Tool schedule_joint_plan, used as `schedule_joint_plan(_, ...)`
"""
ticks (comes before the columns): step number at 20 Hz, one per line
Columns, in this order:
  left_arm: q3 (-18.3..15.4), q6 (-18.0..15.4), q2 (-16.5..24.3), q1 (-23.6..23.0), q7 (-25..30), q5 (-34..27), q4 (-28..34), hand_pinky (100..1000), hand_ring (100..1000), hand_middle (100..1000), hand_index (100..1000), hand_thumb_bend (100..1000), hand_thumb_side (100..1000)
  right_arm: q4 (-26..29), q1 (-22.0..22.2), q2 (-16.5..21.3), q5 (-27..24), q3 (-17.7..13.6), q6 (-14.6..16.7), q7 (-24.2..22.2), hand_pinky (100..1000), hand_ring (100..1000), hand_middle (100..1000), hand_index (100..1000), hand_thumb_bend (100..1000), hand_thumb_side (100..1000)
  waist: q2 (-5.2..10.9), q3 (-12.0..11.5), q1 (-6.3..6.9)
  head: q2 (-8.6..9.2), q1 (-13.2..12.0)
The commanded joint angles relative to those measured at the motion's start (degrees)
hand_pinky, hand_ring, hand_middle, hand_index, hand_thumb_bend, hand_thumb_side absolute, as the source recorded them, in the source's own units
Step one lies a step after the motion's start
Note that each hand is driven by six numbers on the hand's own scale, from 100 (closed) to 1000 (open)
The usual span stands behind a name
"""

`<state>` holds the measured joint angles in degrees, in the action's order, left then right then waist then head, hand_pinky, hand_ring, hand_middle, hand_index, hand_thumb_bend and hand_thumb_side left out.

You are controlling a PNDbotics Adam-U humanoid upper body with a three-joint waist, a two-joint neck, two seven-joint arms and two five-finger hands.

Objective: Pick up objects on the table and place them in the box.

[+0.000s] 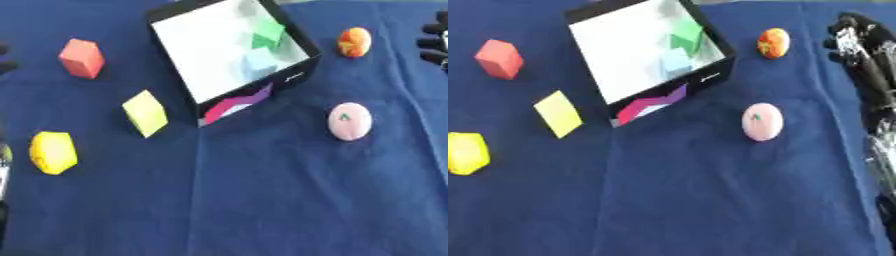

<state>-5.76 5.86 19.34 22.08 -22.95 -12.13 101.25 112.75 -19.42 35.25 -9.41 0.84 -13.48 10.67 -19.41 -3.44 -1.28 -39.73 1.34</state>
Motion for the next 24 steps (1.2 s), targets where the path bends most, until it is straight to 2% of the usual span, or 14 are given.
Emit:
schedule_joint_plan(1,0.1,0.0,1.9,0.0,0.6,0.0,0.6,696,727,661,761,100,719,1.8,-1.6,8.5,-1.3,1.4,-0.7,-3.7,852,828,798,888,100,754,4.79,0.2,-0.79,-0.26,-0.2)
schedule_joint_plan(3,0.1,0.1,2.1,0.0,0.7,0.1,0.5,697,728,661,761,100,718,1.8,-2.2,12.5,-1.9,2.3,-1.6,-6.2,853,838,805,893,100,790,4.85,0.2,-0.93,-0.35,-0.2)
schedule_joint_plan(8,0.1,-0.1,2.6,0.0,0.9,0.5,0.5,697,729,662,762,100,716,1.8,-1.6,26.3,-3.6,7.0,-2.8,-12.8,845,847,804,890,100,745,4.86,0.0,-1.65,-0.33,-0.3)
schedule_joint_plan(11,0.4,-0.1,2.7,0.1,1.2,0.6,0.5,697,730,663,763,100,716,1.8,-2.3,31.1,-2.7,9.7,-2.1,-16.1,842,851,807,890,100,712,4.83,-0.2,-1.76,-0.22,-0.1)
schedule_joint_plan(14,0.5,0.0,2.6,0.2,1.4,0.5,0.5,697,730,663,762,100,717,1.8,-3.1,33.2,-0.4,12.3,-2.1,-19.4,837,853,804,879,100,726,4.8,-0.4,-1.76,-0.07,0.3)
schedule_joint_plan(18,0.7,-0.1,2.6,0.2,1.3,0.3,0.4,696,729,660,761,100,715,1.8,-3.7,34.3,3.4,15.7,-3.7,-25.2,835,857,805,880,100,734,4.76,-0.7,-1.76,0.03,0.9)
schedule_joint_plan(22,0.8,0.0,2.5,0.3,1.3,0.2,0.3,696,731,661,761,100,716,1.8,-4.3,34.0,6.6,17.8,-4.5,-28.7,835,864,811,893,100,536,4.72,-0.9,-1.73,-0.08,1.2)
schedule_joint_plan(23,0.8,0.0,2.5,0.3,1.4,0.2,0.3,697,731,661,761,100,716,1.8,-4.5,33.9,7.5,18.1,-4.6,-29.2,833,863,810,893,100,428,4.73,-0.9,-1.73,-0.16,1.2)
schedule_joint_plan(24,0.9,0.0,2.5,0.3,1.4,0.2,0.3,697,731,661,761,100,717,1.8,-4.7,33.7,8.4,18.4,-4.8,-29.5,832,862,810,894,100,401,4.74,-1.0,-1.73,-0.21,1.2)
